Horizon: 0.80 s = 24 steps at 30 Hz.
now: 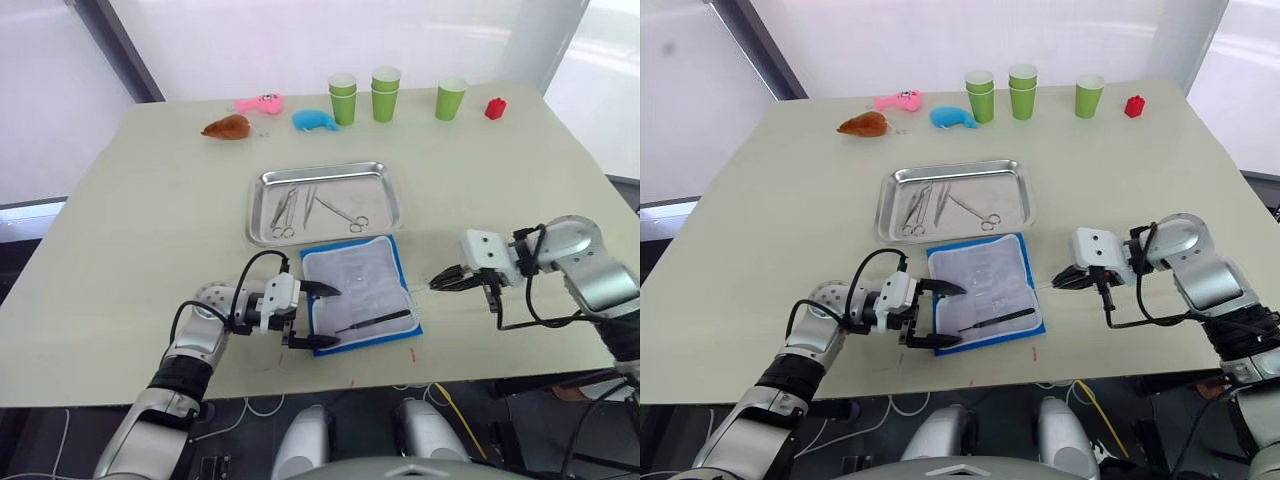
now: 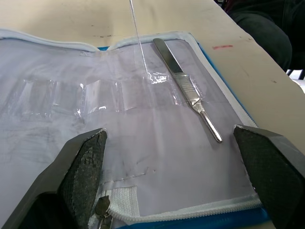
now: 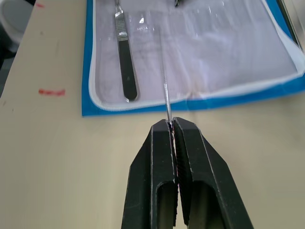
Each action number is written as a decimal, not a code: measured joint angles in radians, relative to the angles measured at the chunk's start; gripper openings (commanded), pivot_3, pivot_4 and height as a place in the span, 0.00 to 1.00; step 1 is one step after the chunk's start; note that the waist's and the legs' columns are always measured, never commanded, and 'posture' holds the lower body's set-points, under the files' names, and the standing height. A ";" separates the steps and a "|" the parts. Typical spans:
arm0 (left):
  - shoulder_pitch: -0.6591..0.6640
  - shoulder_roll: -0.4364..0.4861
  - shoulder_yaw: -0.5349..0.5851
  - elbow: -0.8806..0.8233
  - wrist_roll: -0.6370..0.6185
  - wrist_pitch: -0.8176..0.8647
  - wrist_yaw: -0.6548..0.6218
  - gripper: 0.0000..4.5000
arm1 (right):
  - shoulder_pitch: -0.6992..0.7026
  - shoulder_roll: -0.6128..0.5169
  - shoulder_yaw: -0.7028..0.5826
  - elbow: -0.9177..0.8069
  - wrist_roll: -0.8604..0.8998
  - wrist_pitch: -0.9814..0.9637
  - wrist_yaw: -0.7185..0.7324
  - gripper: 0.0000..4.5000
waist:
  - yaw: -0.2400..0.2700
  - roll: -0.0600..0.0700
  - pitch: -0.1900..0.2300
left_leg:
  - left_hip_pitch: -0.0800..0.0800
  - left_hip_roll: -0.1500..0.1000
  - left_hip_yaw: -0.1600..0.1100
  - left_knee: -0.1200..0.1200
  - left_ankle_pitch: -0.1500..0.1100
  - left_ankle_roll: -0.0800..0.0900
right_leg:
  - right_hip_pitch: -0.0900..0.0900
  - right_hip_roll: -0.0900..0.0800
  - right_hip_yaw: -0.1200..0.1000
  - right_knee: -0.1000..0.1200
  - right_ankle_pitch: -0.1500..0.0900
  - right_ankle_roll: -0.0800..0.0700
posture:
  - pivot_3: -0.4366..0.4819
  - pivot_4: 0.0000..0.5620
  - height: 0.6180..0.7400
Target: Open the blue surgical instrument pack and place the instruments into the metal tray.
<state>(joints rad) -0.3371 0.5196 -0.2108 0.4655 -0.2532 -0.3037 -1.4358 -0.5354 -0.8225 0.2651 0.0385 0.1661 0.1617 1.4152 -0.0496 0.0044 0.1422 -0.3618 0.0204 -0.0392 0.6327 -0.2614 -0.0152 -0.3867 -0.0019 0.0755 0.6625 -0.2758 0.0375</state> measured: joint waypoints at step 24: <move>-0.004 0.001 -0.001 -0.004 0.002 0.013 0.004 1.00 | -0.016 0.057 -0.169 -0.062 0.181 0.353 -0.200 0.01 | 0.005 -0.001 0.001 | 0.000 0.001 0.001 0.000 0.000 0.000 | 0.000 0.002 0.002 0.000 0.000 0.000 | 0.48 0.27 1.00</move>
<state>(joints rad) -0.3407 0.5201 -0.2122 0.4615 -0.2508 -0.2907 -1.4316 -0.5515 -0.7655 0.0957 -0.0231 0.3473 0.5150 1.2149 -0.0451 0.0035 0.1433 -0.3618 0.0217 -0.0384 0.6329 -0.2616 -0.0149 -0.3872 -0.0004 0.0771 0.6622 -0.2758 0.0378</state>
